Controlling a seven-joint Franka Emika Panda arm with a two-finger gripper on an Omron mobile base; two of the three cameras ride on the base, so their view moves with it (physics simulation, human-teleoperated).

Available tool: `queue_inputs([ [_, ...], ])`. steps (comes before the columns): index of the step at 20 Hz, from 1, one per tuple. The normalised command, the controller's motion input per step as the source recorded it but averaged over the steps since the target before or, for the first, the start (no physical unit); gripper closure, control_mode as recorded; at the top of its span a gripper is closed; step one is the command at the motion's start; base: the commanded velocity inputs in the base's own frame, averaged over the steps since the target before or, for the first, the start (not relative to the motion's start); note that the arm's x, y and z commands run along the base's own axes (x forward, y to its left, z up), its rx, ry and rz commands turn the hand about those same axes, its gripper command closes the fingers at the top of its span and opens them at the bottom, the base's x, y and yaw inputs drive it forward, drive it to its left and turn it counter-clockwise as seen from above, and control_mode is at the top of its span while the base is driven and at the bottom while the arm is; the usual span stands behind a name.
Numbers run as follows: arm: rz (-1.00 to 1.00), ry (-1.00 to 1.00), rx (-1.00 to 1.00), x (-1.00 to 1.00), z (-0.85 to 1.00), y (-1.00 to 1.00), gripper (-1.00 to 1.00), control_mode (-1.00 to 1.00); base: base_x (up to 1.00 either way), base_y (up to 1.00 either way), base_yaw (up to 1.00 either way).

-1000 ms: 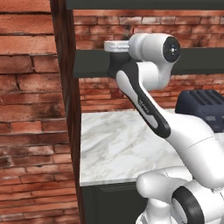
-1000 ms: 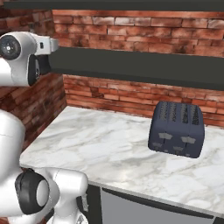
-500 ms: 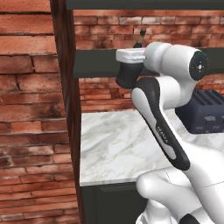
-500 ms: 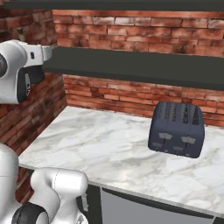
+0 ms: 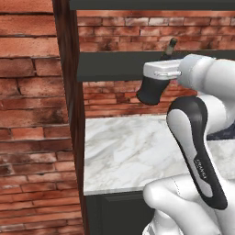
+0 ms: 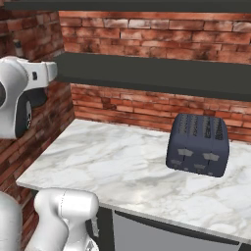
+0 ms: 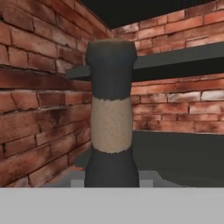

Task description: Get the candle and the liquor from the cabinet and move them to the dining counter.

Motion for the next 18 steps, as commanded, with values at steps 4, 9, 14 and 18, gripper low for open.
queue_inputs([
  [4,0.03,0.07,-0.03,-0.68,0.00,-0.22,1.00,-1.00,0.00,0.00,0.00],
  [9,0.02,0.10,-0.01,-0.62,-0.02,-0.15,1.00,-1.00,0.00,0.00,0.00],
  [14,0.10,-0.02,0.00,-0.44,-0.28,-0.07,1.00,-1.00,0.00,0.00,0.00],
  [18,0.08,0.00,-0.03,-0.38,-0.35,-0.08,1.00,-1.00,0.00,0.00,0.00],
])
